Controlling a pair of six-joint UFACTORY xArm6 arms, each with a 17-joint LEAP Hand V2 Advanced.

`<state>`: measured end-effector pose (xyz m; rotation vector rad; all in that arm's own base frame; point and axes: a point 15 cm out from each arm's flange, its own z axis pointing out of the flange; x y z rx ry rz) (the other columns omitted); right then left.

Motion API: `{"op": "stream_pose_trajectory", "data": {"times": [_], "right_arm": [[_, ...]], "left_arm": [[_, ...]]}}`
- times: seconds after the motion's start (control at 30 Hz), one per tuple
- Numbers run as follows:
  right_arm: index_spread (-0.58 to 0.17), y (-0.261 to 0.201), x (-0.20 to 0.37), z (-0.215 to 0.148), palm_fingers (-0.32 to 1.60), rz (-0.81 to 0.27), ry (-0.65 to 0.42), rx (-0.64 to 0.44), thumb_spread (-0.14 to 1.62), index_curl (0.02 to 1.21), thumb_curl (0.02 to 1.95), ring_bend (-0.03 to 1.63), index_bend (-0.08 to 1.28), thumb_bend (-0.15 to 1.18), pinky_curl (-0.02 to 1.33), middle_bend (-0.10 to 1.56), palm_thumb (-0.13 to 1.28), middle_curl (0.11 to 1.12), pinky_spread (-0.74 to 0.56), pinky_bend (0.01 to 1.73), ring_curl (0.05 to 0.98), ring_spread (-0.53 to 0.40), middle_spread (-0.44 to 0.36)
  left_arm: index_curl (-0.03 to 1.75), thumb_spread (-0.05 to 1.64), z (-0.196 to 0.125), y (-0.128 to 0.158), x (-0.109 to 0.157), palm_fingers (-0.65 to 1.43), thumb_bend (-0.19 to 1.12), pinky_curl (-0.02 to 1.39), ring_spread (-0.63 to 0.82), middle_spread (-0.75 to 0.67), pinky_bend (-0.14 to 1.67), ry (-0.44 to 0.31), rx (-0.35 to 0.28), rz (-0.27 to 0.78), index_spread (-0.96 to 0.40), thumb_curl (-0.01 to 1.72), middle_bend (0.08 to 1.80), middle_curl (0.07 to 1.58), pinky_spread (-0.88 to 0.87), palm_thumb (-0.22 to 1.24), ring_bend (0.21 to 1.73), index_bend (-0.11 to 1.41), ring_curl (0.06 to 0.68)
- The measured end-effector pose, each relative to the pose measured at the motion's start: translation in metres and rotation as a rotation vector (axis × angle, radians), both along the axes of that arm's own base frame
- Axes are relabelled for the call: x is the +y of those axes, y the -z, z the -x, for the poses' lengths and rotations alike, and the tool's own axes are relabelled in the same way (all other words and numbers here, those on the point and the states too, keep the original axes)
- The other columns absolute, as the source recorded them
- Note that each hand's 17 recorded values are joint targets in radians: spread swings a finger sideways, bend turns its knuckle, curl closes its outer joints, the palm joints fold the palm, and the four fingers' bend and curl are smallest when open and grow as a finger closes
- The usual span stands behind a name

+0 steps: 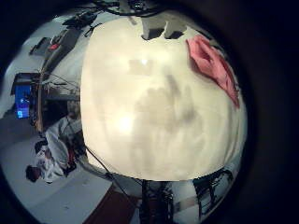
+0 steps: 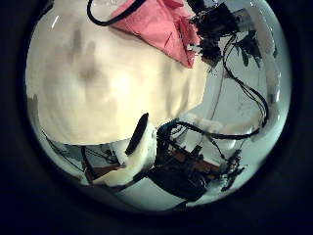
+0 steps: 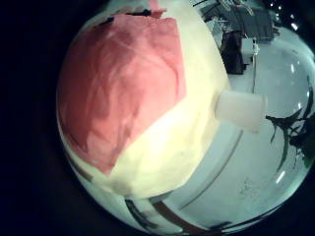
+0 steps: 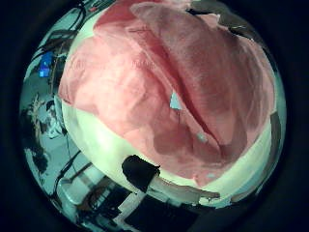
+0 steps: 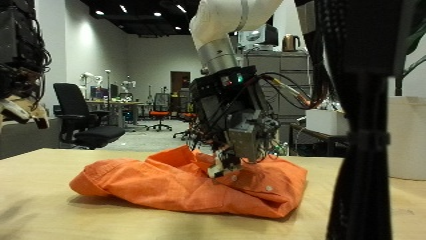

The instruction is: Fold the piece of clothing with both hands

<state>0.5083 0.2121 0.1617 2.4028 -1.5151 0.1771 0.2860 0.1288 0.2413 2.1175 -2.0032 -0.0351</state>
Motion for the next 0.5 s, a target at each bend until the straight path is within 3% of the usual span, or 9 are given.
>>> {"op": "stream_pose_trajectory", "data": {"times": [0.17,0.33,0.5], "right_arm": [[-0.25,0.0022,-0.0006,0.0008,0.76,0.013,0.005,-0.001,0.92,0.5,0.32,1.03,0.43,0.0,0.17,0.76,0.25,0.44,0.01,0.57,0.323,-0.169,-0.031],[-0.341,0.0003,-0.0005,-0.0018,1.16,0.018,0.005,-0.016,1.0,0.55,0.36,1.05,0.49,0.04,0.2,0.79,0.47,0.47,-0.27,0.78,0.344,-0.275,-0.155],[-0.384,-0.0073,-0.0014,-0.0047,1.28,0.013,0.006,-0.033,1.04,0.62,0.38,1.11,0.59,0.03,0.24,0.88,0.59,0.51,-0.48,0.87,0.391,-0.286,-0.234]], "left_arm": [[0.34,1.21,0.0004,-0.0001,0.0017,0.03,-0.01,0.32,0.57,0.34,0.2,-0.003,-0.002,-0.003,0.12,0.26,0.19,0.29,0.53,0.35,0.35,0.18,0.221],[0.35,1.21,0.0006,-0.0017,0.0023,0.03,-0.01,0.32,0.57,0.34,0.2,-0.004,-0.003,-0.005,0.12,0.26,0.19,0.29,0.53,0.36,0.35,0.18,0.221],[0.34,1.21,0.0012,-0.003,0.0015,0.03,-0.01,0.32,0.57,0.34,0.2,-0.002,-0.006,-0.006,0.12,0.26,0.19,0.29,0.53,0.37,0.34,0.18,0.221]]}}
